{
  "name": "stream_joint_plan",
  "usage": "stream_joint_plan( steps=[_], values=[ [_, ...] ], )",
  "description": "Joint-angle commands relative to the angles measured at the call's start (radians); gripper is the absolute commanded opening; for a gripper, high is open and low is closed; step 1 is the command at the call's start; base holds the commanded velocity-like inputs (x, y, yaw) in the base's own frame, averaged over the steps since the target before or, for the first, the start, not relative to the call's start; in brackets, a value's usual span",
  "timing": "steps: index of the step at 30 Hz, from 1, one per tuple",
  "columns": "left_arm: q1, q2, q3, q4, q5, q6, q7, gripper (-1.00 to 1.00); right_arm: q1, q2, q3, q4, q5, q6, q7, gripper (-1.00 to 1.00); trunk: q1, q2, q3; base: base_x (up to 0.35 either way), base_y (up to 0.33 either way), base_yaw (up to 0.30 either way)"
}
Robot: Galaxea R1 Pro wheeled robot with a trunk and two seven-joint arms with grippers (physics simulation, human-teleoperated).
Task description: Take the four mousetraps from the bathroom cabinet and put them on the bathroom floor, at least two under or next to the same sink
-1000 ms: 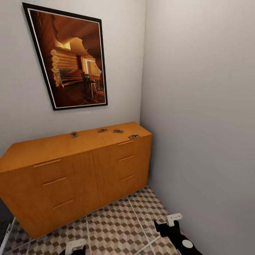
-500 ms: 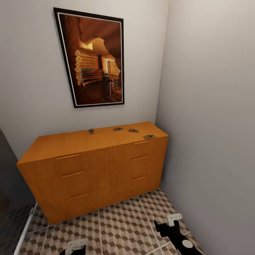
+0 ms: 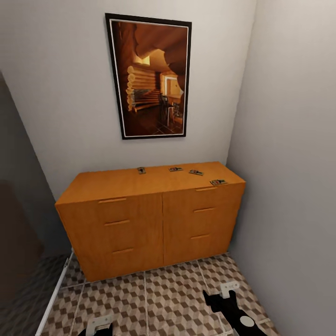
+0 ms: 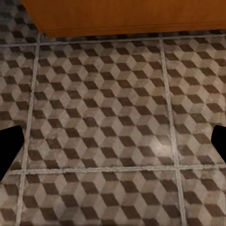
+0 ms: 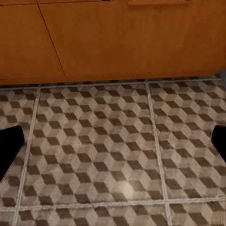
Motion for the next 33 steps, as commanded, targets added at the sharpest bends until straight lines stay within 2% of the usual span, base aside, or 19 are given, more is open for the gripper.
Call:
stream_joint_plan(
  steps=[1,10,20,33],
  values=[
    [-0.001,-0.001,0.004,0.001,0.000,-0.004,0.000,1.00,0.000,0.000,-0.001,0.000,0.008,-0.003,0.000,1.00,0.000,-0.001,-0.001,0.000,0.000,0.276],
    [-0.001,-0.002,0.004,0.001,0.000,-0.003,0.000,1.00,0.000,0.000,-0.001,0.000,0.008,-0.003,0.000,1.00,0.000,-0.001,-0.005,0.000,-0.021,0.275],
    [-0.001,-0.002,0.004,0.001,0.000,-0.003,0.000,1.00,0.000,0.000,-0.001,0.000,0.008,-0.003,0.000,1.00,0.000,-0.001,-0.009,0.000,-0.169,0.262],
    [-0.001,-0.002,0.004,0.001,0.000,-0.003,0.000,1.00,0.000,0.000,-0.001,-0.001,0.009,-0.003,0.000,1.00,0.000,-0.001,-0.010,0.000,-0.130,0.055]
  ],
)
